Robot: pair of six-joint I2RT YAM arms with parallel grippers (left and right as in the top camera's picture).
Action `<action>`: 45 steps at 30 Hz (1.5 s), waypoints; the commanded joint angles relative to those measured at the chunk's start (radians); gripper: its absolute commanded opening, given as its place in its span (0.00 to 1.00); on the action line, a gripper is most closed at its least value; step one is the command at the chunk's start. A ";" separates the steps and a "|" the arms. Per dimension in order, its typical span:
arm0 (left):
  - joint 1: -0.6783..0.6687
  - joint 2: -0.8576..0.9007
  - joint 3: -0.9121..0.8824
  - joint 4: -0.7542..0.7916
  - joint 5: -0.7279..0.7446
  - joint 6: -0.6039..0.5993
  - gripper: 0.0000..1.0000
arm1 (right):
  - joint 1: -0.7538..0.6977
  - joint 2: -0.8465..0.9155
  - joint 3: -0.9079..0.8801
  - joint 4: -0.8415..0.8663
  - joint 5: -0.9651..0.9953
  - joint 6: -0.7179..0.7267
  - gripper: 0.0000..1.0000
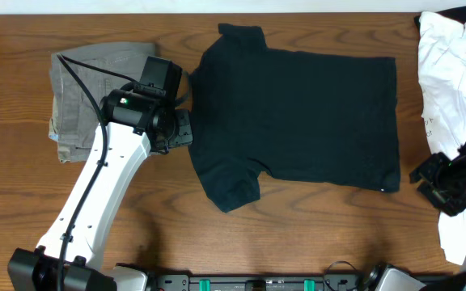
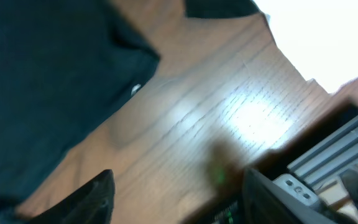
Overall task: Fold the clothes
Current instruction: 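Move the left gripper to the left sleeve and the right to the lower-right hem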
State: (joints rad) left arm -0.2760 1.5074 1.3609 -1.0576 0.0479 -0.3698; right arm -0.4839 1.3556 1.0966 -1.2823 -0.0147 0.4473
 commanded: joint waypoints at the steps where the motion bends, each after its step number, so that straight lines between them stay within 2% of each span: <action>1: 0.000 0.003 -0.016 -0.001 -0.012 -0.010 0.49 | -0.029 0.020 -0.100 0.091 -0.074 -0.019 0.68; 3: 0.000 0.003 -0.016 0.004 -0.012 -0.010 0.50 | -0.028 0.037 -0.140 0.175 -0.135 -0.037 0.66; 6: 0.000 0.003 -0.016 0.008 -0.012 -0.010 0.50 | -0.026 0.068 -0.192 0.305 -0.116 -0.037 0.62; 10: 0.000 0.003 -0.016 0.009 -0.039 -0.010 0.50 | -0.020 0.115 -0.213 0.370 -0.118 -0.037 0.54; 22: 0.000 0.008 -0.016 0.023 -0.061 -0.010 0.51 | 0.078 0.278 -0.215 0.473 -0.116 -0.037 0.55; 31: 0.000 0.008 -0.029 0.023 -0.061 -0.032 0.51 | 0.097 0.286 -0.220 0.456 -0.032 -0.035 0.53; 39: 0.000 0.009 -0.131 0.073 -0.060 -0.074 0.51 | 0.097 0.286 -0.268 0.515 -0.034 -0.032 0.54; 41: 0.000 0.009 -0.161 0.082 -0.060 -0.090 0.52 | 0.097 0.286 -0.285 0.532 -0.034 -0.027 0.50; 45: 0.000 0.009 -0.224 0.085 -0.038 -0.152 0.57 | 0.097 0.286 -0.308 0.552 -0.034 -0.021 0.36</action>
State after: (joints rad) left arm -0.2760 1.5097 1.1759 -0.9710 0.0032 -0.4572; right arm -0.3923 1.6314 0.8150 -0.7425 -0.0559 0.4164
